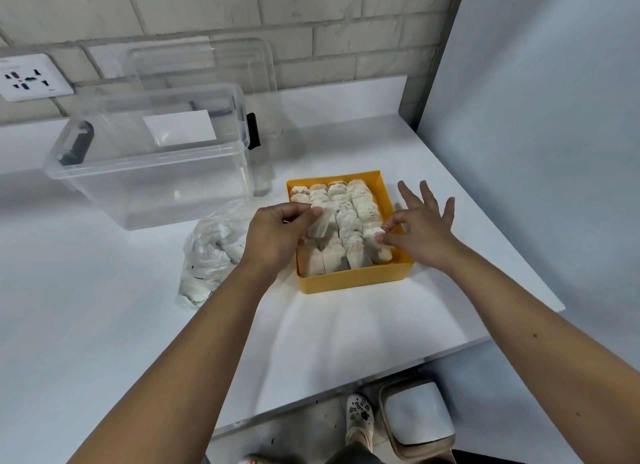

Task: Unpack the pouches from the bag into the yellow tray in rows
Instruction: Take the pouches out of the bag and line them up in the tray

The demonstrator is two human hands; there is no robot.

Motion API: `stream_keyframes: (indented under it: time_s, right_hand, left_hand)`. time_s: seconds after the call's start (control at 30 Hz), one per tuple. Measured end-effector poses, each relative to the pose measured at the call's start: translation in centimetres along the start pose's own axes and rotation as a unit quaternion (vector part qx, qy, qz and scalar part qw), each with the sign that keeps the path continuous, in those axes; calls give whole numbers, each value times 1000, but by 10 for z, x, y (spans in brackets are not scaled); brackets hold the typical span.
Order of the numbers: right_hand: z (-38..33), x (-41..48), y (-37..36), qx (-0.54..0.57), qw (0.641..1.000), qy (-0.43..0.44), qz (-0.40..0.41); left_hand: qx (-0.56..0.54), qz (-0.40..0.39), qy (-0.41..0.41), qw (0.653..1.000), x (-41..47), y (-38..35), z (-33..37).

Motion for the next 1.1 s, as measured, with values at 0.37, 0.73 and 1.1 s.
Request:
stream_keyframes:
  time_s: [0.37,0.73,1.1]
  right_hand:
    - [-8,18,-15,-50,994,-85,41]
    - [-60,-7,30,262,954,142,-23]
    - [-11,2,25,-31,996,43,-79]
  left_hand:
    - [52,-25,-5,998,7,-1,-9]
    - [51,-99,-10,994,1,-17,7]
    - [44,-46,-5,998,1,6,-3]
Point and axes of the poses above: each hand's wrist, its own x-axis towards the middle knuckle, its own y-axis out of the back of the hand, z = x × y, the point moved 3 cm from there along x, towards the middle knuckle, and after that the axes turned 1 degree about y, right-handed, at the moved point
